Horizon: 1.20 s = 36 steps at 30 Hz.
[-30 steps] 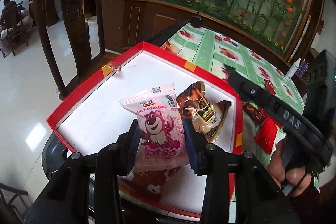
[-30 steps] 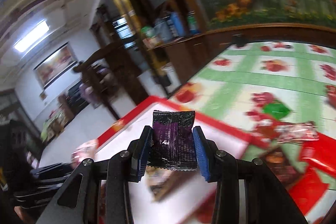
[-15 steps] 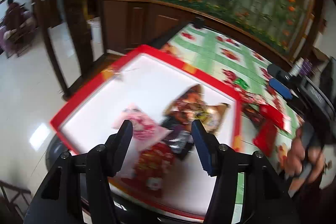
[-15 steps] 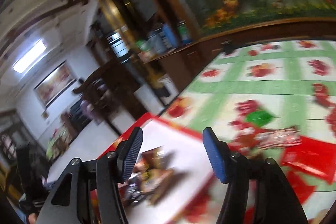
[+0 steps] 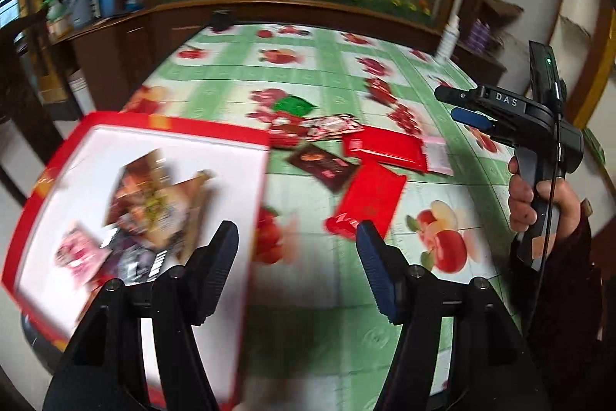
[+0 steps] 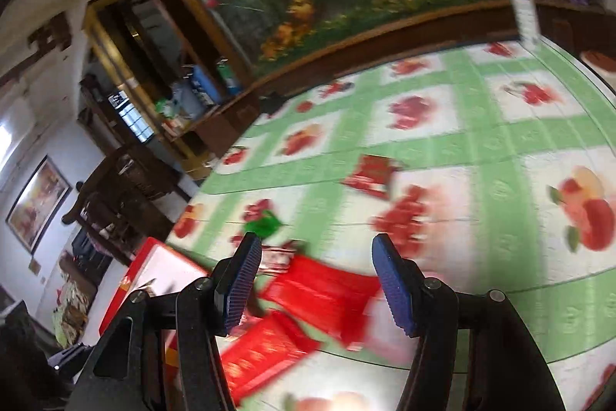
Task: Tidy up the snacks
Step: 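Grasp the long red packet with the left gripper while the right grasps the white wrapper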
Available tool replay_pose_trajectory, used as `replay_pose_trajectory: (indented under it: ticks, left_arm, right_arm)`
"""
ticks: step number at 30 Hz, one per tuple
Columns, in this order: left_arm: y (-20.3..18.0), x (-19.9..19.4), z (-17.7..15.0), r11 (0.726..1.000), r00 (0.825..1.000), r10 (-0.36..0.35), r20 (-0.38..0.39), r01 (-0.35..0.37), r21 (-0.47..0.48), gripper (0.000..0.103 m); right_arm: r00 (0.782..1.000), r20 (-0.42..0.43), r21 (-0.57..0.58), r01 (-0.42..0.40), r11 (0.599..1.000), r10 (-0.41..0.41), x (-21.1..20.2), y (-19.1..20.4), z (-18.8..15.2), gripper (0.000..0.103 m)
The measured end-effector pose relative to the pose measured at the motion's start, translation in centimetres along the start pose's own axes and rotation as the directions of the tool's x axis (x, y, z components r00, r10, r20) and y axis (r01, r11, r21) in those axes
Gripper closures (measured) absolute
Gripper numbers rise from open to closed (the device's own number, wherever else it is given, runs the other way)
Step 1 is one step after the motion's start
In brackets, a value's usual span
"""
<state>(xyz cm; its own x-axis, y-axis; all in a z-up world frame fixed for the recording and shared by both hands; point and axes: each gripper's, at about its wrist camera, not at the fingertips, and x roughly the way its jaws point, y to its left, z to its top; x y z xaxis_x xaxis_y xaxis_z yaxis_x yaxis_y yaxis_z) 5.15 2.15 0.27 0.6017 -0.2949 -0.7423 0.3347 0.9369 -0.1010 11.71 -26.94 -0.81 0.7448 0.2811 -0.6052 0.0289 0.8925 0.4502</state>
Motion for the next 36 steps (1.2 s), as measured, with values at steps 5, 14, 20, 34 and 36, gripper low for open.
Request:
replay_pose_trajectory:
  ticks: [5, 14, 20, 34, 36]
  left_arm:
    - [-2.8, 2.9, 0.8, 0.998, 0.999, -0.016, -0.030, 0.018, 0.058, 0.040]
    - [-4.9, 8.1, 0.9, 0.996, 0.995, -0.037, -0.094, 0.044, 0.080, 0.041]
    - [-6.0, 9.3, 0.4, 0.987, 0.986, -0.117, -0.120, 0.129, 0.099, 0.041]
    - [-9.3, 7.3, -2.4, 0.945, 0.983, -0.098, -0.158, 0.141, 0.294, 0.056]
    - [-8.9, 6.5, -3.1, 0.944, 0.981, -0.080, -0.178, 0.131, 0.302, 0.056]
  right_arm:
    - [0.986, -0.121, -0.003, 0.119, 0.993, -0.119, 1.2, -2.7, -0.3, 0.040]
    - [0.966, -0.134, 0.004, 0.223, 0.975, -0.221, 2.7, -4.1, -1.3, 0.041]
    - [0.940, -0.124, -0.130, 0.303, 0.944, -0.319, 4.0, -2.5, -1.9, 0.053]
    - [0.927, -0.291, -0.368, 0.120, 0.922, -0.237, 3.4, 0.4, -4.2, 0.056]
    - [0.923, -0.318, -0.388, 0.084, 0.918, -0.218, 2.7, 0.5, -4.7, 0.056]
